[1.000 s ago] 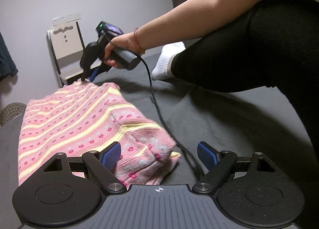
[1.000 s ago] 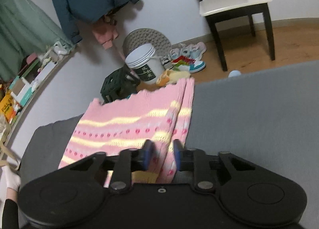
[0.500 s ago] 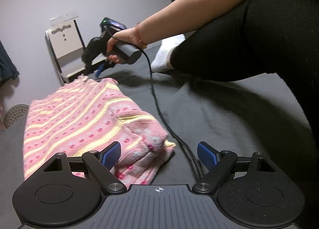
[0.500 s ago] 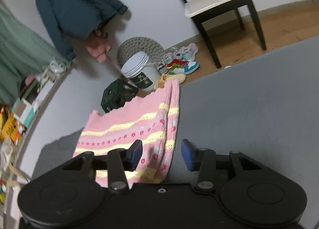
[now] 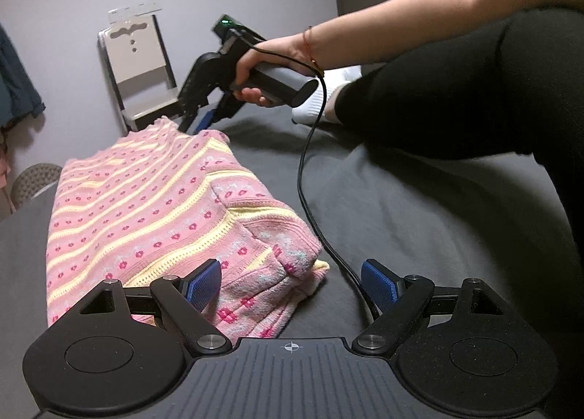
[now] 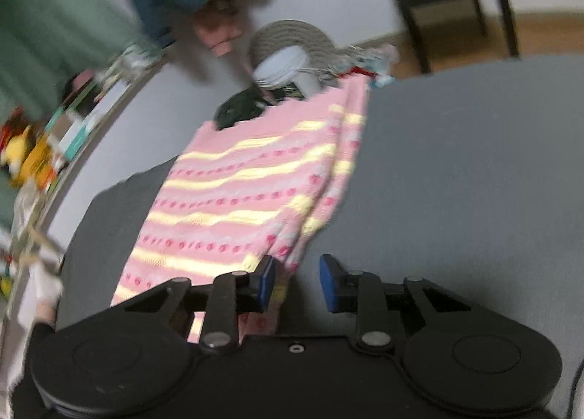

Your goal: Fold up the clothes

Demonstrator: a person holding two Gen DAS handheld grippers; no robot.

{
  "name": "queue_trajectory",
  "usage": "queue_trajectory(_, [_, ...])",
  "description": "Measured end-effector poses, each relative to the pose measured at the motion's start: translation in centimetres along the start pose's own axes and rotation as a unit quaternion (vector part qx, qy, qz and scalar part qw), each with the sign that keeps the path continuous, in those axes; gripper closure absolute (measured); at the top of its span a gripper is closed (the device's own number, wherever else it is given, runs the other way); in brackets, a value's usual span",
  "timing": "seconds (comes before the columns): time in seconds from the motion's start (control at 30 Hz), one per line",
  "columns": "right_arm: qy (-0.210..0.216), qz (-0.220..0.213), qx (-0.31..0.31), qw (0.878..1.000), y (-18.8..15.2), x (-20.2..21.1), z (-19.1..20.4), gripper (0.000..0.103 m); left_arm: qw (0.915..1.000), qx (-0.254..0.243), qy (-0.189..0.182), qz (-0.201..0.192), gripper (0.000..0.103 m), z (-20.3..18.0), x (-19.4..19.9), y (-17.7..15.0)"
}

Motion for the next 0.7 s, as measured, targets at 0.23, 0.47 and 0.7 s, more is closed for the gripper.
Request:
queue_trajectory(0.23, [-0.009, -0.011, 0.036, 0.999, 0.4, 0.2, 2.4, 0.075, 0.9999, -0.001, -0.003, 0.012, 0.019, -0.3, -0.8, 0.1])
queue_trajectory(0.47, [-0.036, -0.023, -0.006, 0.999, 0.5, 1.1, 0.6, 0.075, 0.9999, -0.006, -0.004, 0.016, 0.019, -0.5, -0.7, 0.1])
queue_trajectory(0.7, [-0.016, 0.005, -0.052, 0.999, -0.2, 0.5, -1.4, 0.075, 0.9999, -0.005, -0.005, 0.013, 0.019, -0.3, -0.5, 0.1])
Point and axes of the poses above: each gripper's, at about its wrist camera, not at the fingertips, and x roughly against the way its jaws point, z to its left, y to its top, the point moved 6 cm from there along -x, roughly the way its jaws point, and after that the axes turned 10 degrees about z, right-handed, at the moved point
